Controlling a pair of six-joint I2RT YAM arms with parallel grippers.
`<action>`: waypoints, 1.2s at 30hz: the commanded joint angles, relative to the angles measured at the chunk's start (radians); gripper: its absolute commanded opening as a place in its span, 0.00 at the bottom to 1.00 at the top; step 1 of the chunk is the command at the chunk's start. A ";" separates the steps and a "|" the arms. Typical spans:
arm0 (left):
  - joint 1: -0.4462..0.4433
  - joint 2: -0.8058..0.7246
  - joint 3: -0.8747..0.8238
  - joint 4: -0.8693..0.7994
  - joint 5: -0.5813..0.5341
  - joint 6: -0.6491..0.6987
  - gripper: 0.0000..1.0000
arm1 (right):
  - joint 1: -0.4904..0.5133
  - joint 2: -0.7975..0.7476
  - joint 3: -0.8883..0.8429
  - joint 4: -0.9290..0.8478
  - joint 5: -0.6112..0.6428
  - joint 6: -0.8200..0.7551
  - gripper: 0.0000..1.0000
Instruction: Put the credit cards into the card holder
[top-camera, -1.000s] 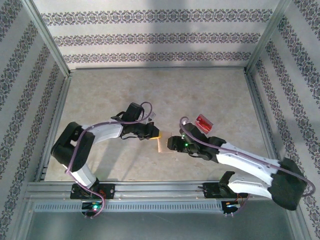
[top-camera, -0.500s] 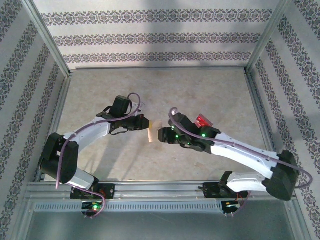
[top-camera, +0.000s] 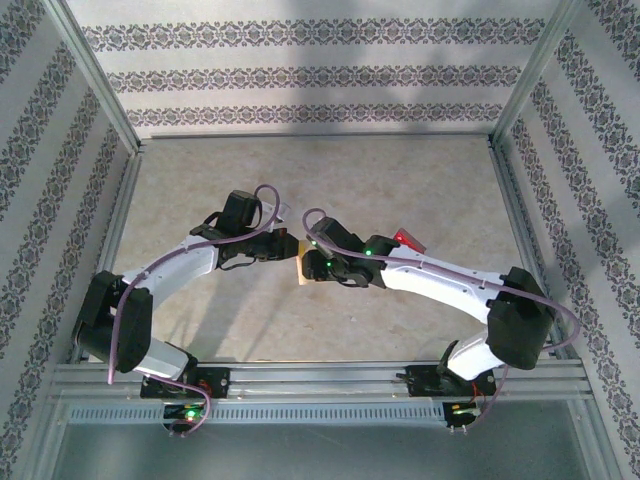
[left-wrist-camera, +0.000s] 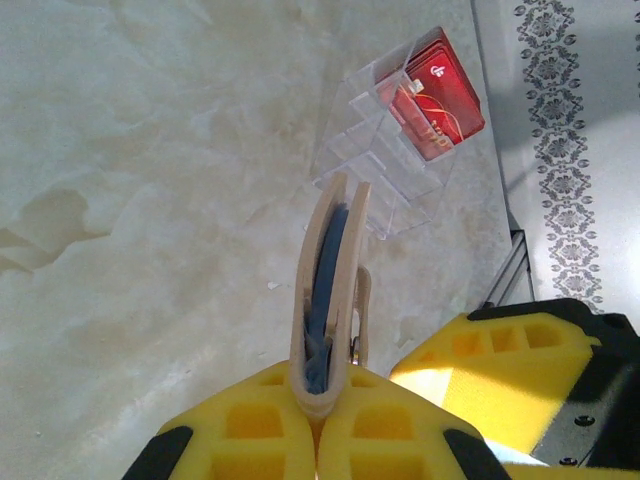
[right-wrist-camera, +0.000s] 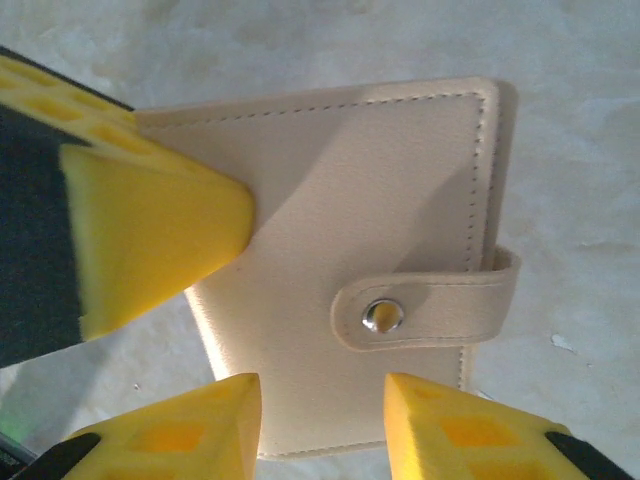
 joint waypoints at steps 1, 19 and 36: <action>0.004 -0.022 -0.017 0.037 0.034 0.002 0.00 | -0.017 -0.001 0.020 -0.027 0.023 0.000 0.36; -0.003 -0.029 -0.019 0.050 0.077 -0.020 0.00 | -0.043 0.064 0.051 -0.029 0.013 -0.007 0.33; -0.006 -0.022 -0.045 0.028 0.053 0.042 0.00 | -0.083 -0.080 -0.105 -0.054 0.057 0.013 0.00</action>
